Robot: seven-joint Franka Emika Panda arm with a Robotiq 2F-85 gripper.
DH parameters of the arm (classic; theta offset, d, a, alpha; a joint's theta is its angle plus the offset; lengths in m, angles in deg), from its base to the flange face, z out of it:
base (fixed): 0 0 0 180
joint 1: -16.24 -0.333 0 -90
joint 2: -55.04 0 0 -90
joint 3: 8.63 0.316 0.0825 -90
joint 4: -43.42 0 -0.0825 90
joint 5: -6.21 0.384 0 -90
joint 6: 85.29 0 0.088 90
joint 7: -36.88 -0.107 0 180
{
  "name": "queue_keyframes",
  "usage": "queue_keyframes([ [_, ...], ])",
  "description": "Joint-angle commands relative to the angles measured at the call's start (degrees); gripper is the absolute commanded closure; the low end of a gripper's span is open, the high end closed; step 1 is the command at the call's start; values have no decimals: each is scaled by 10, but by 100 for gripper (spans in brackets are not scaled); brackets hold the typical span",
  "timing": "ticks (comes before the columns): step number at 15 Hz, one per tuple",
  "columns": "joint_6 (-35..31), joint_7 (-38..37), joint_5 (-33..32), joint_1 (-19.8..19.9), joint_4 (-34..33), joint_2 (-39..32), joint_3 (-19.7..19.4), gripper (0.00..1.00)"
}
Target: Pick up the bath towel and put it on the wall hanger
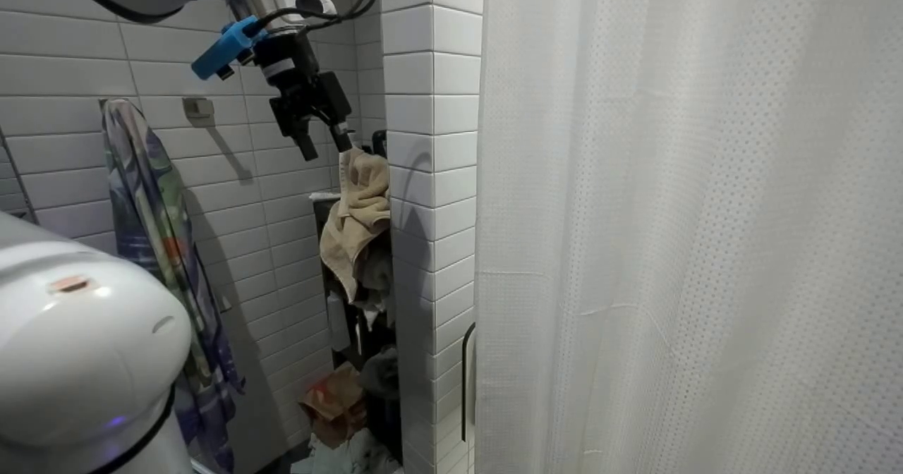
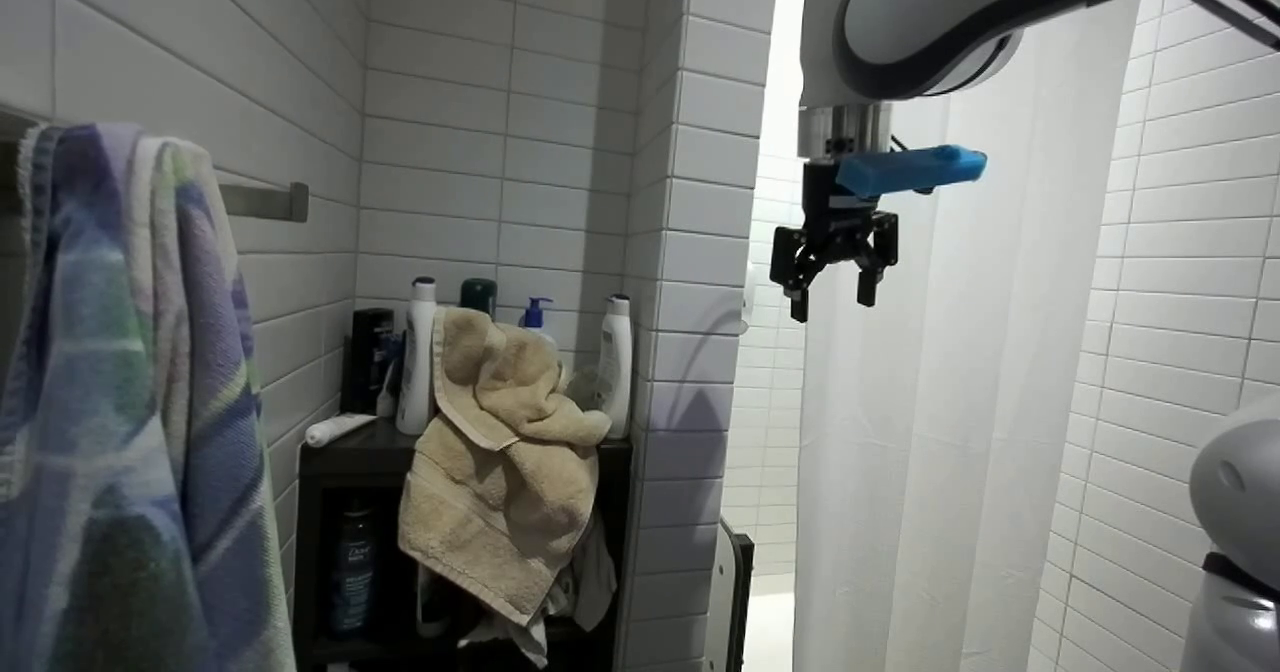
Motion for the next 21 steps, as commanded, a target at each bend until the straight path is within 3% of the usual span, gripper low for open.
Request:
queue_keyframes([
  [1, 3, -7, -7, -12, -2, -3, -9, 0],
  [5, 4, -32, 7, -17, -7, -12, 3, 0],
  [10, -18, -130, 75, -42, -15, -28, 49, 0],
  [14, -116, -250, 106, -51, -7, -39, 108, 0],
  [17, -232, -330, 57, -37, 10, -44, 149, 0],
  [21, -313, -389, -8, -20, 16, -66, 161, 0],
])
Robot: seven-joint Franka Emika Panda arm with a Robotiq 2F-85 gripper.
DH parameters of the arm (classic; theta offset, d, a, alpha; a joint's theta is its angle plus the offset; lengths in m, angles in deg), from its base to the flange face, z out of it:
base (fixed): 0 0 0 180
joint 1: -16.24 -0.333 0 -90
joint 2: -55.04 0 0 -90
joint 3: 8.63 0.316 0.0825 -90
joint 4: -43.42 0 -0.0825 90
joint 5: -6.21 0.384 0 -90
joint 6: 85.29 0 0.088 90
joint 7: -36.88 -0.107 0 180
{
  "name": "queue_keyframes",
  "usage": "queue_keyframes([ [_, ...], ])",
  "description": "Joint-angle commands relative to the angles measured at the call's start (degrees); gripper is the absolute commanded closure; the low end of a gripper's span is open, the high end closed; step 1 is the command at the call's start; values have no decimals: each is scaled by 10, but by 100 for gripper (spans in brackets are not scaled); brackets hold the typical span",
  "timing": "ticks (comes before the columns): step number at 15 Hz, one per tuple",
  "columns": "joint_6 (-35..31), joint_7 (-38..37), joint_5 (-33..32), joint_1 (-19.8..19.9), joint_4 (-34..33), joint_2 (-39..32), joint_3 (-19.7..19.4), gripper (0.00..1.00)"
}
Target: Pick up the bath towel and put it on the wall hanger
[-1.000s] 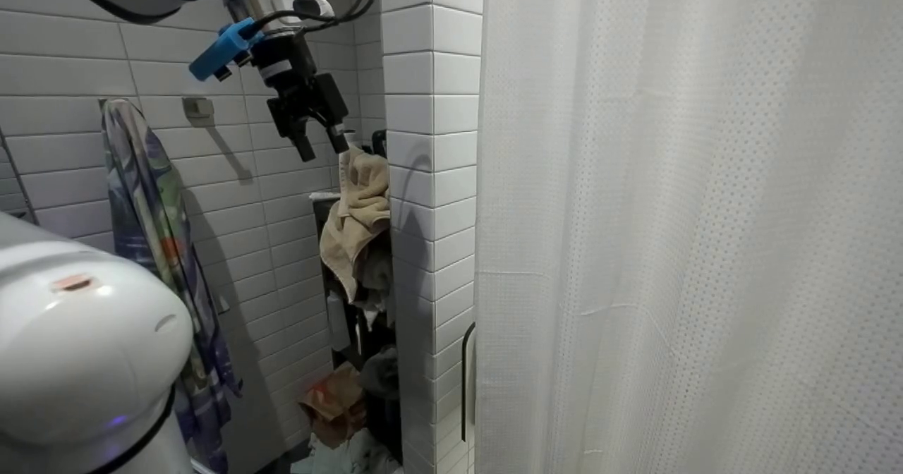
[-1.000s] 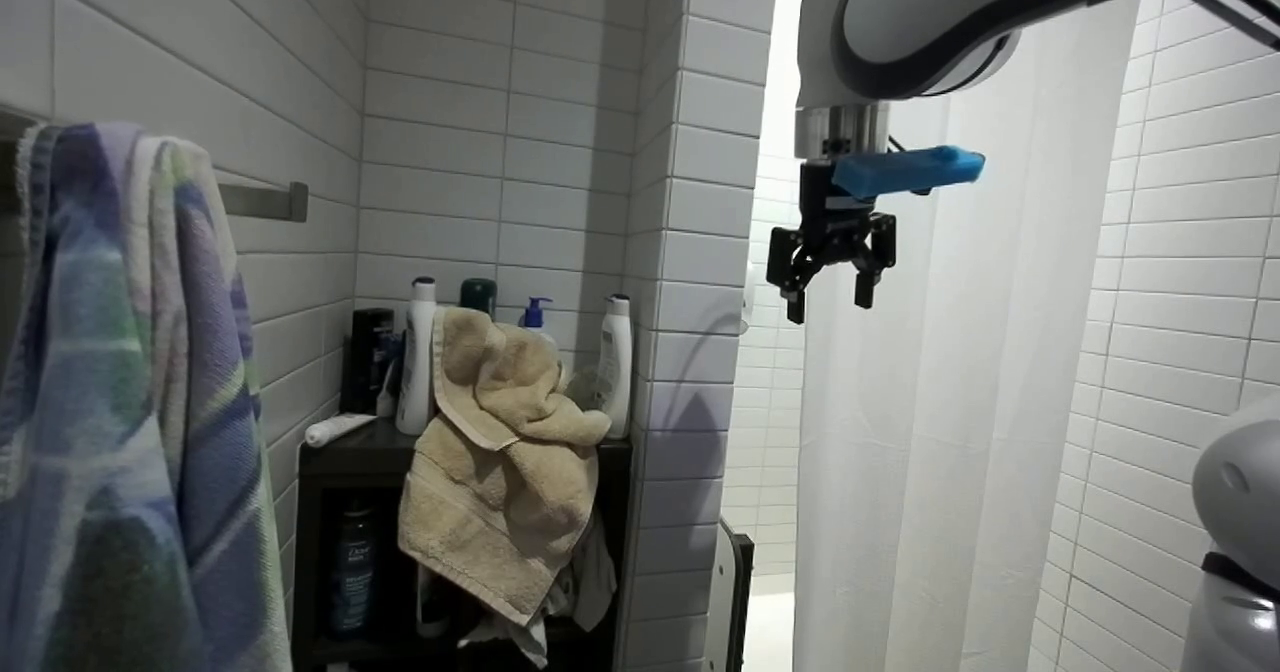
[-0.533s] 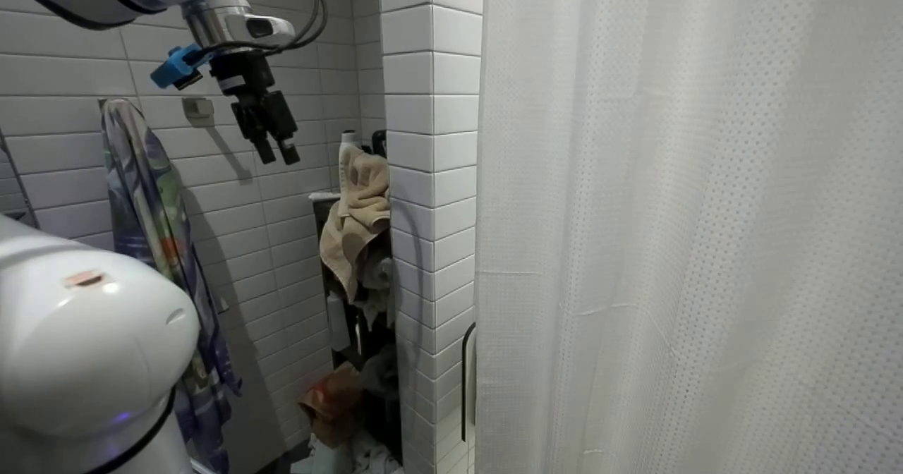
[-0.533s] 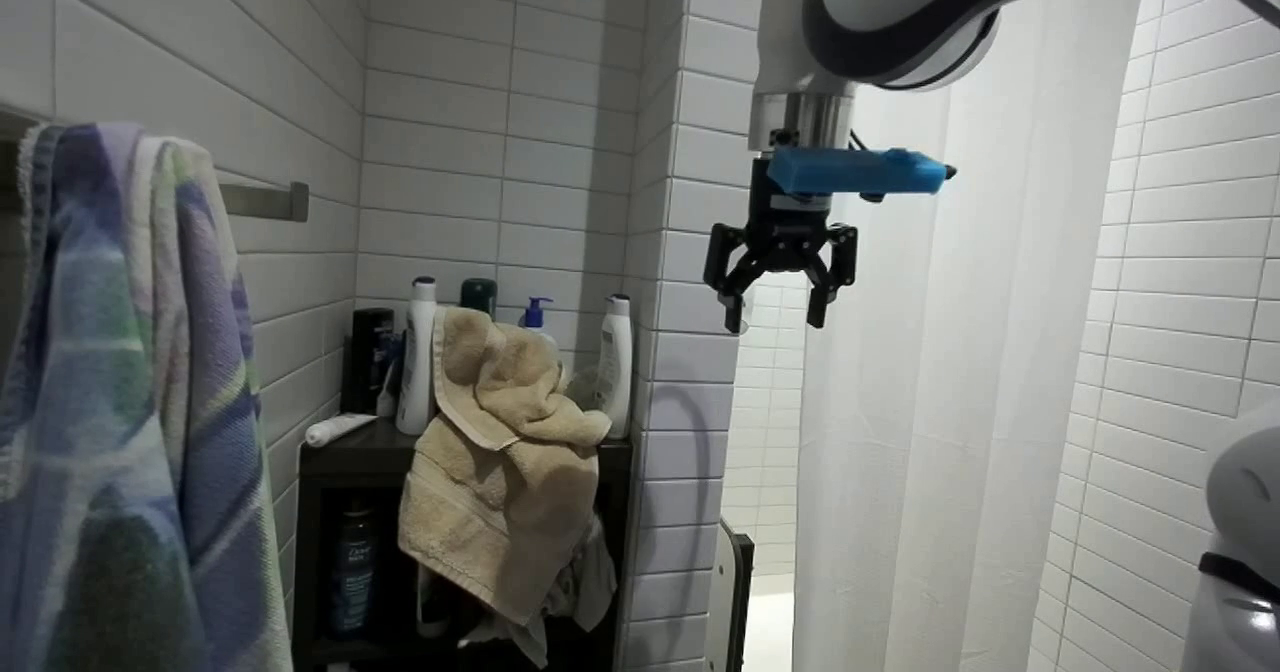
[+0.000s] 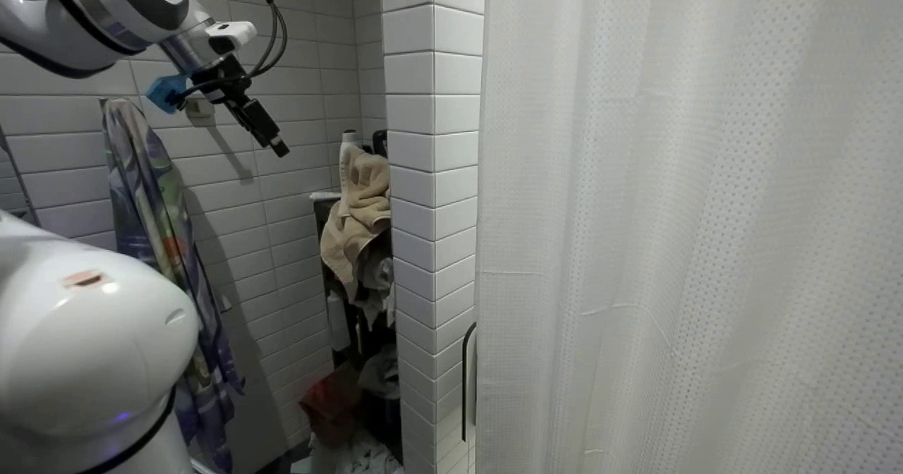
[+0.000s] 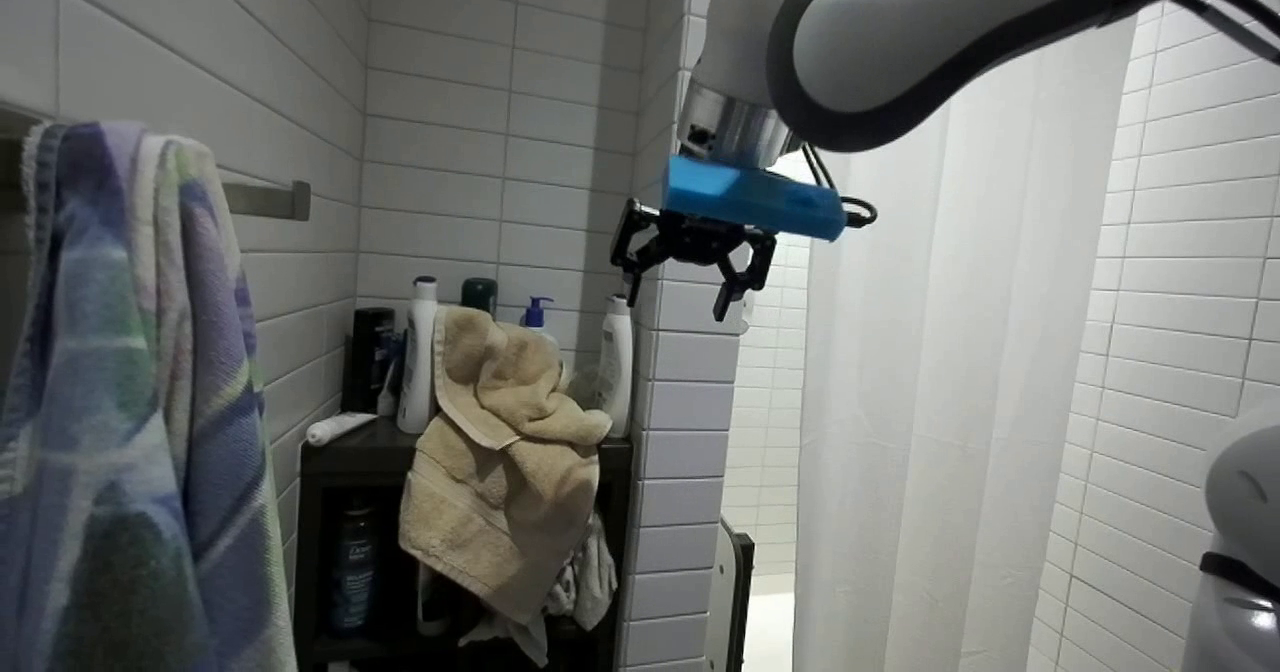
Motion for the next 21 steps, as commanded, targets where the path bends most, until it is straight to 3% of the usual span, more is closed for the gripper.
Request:
queue_keyframes([
  [1, -61, -43, -50, 19, 2, -20, 2, 0],
  [14, -119, -62, -82, 36, -50, -135, -25, 0],
  [21, -181, -62, -154, 50, -110, -218, -49, 0],
])
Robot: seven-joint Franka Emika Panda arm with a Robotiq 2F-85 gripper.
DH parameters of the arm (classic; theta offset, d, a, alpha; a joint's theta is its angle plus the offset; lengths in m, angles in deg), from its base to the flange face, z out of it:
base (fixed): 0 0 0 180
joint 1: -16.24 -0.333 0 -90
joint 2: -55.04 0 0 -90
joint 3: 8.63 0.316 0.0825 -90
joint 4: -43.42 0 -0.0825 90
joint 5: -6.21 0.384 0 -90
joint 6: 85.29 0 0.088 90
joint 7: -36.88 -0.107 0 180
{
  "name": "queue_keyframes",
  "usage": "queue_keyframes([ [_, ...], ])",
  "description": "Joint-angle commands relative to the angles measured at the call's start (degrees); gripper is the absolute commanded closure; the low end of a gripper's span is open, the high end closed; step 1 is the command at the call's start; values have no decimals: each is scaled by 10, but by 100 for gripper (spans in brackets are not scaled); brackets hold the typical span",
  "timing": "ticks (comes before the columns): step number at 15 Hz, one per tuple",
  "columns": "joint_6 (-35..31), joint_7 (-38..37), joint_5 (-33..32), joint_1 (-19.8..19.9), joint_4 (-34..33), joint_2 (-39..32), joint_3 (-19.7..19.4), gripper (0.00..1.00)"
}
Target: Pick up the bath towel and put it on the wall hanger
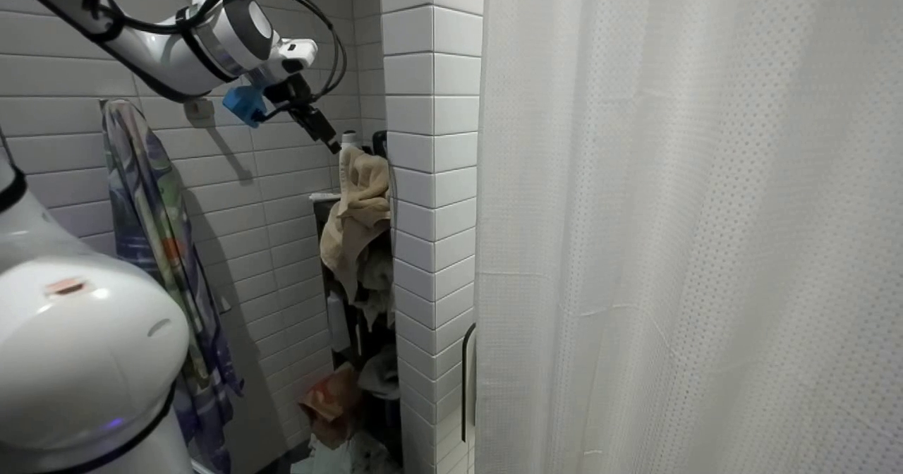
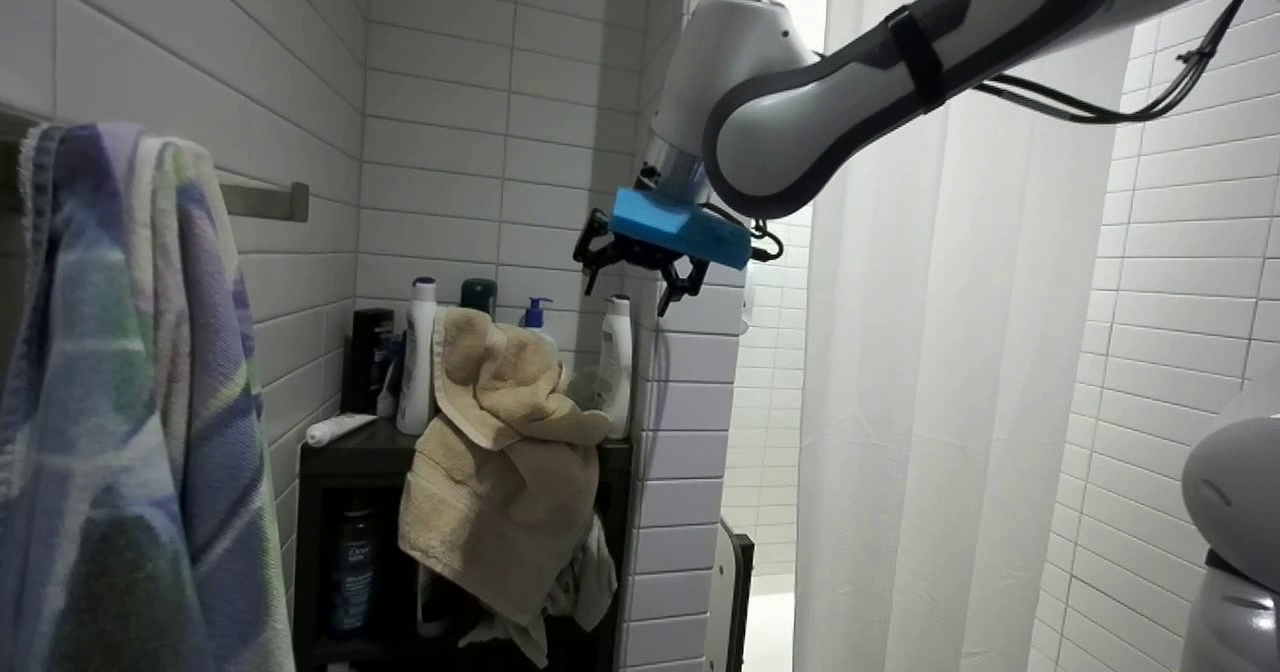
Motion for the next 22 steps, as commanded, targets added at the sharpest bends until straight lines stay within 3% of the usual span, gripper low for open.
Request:
queue_keyframes([
  [1, -18, -9, -35, -5, -48, -61, -14, 0],
  [8, 5, -40, -83, -42, -83, -135, -28, 0],
  [13, 19, -85, -136, -66, -73, -157, -64, 0],
  [22, 77, -154, -142, -102, -59, -178, -110, 0],
])
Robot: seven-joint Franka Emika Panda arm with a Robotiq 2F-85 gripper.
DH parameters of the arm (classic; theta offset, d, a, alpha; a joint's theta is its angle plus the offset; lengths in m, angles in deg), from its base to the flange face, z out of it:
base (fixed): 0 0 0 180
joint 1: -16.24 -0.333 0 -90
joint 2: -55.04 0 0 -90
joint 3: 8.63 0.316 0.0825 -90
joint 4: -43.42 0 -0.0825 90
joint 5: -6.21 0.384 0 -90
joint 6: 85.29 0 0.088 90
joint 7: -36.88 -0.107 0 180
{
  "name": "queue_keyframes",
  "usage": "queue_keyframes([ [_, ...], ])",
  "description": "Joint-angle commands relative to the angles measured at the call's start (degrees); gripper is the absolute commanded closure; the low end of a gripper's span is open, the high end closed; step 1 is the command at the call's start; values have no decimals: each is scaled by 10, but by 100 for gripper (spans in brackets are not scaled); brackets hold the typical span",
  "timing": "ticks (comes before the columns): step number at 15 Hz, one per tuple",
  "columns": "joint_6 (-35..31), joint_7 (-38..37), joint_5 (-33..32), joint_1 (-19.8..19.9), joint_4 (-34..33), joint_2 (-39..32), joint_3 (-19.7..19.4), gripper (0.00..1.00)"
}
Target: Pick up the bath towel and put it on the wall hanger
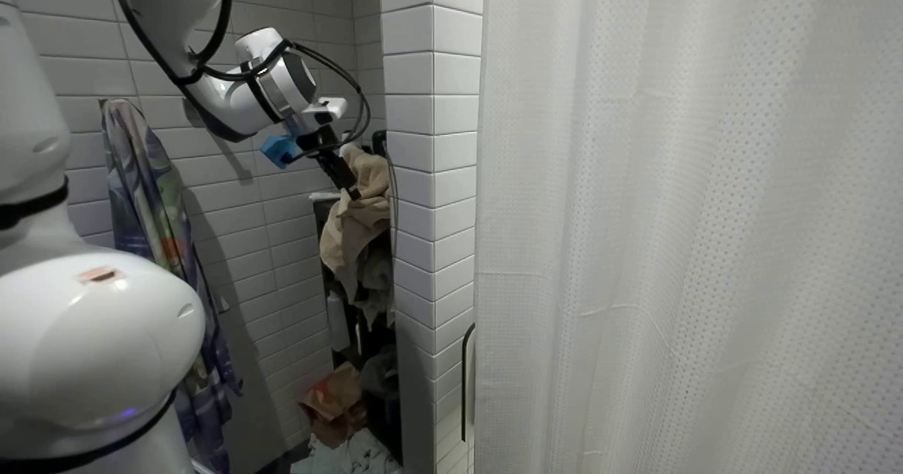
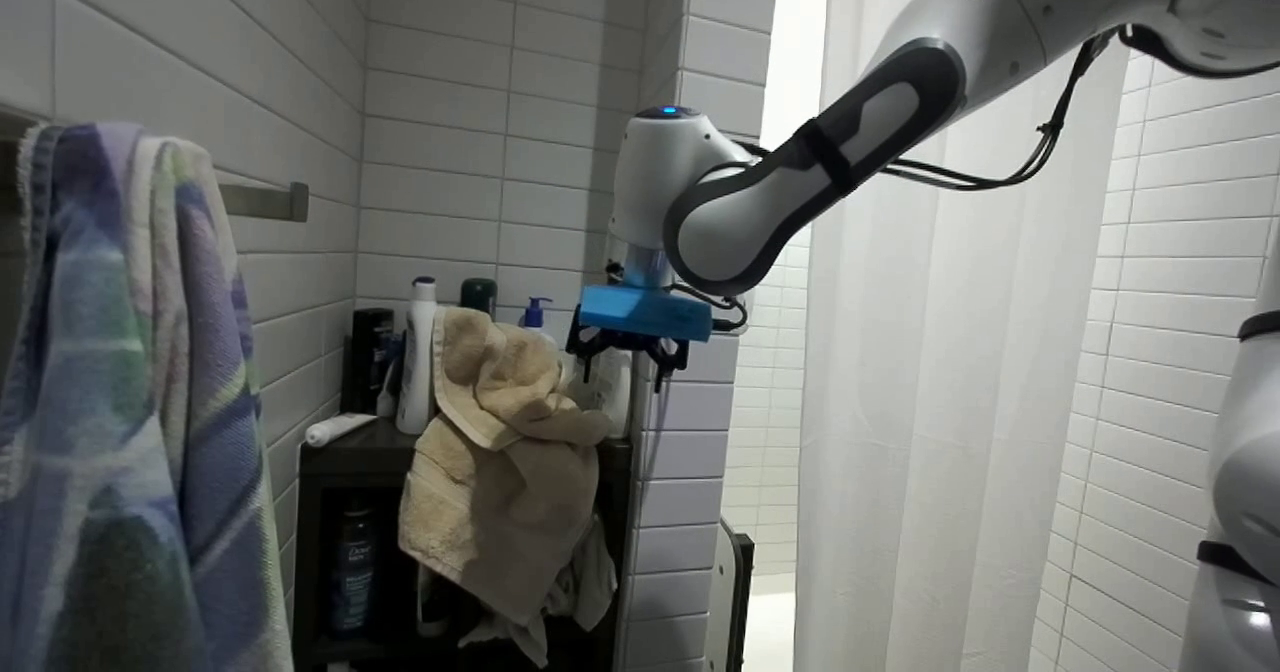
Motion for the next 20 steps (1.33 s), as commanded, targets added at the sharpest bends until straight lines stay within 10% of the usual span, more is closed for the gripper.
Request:
queue_keyframes([
  [1, 27, -47, -15, -24, -3, -8, -19, 0],
  [20, 45, -351, -211, -67, -43, -89, -56, 0],
])
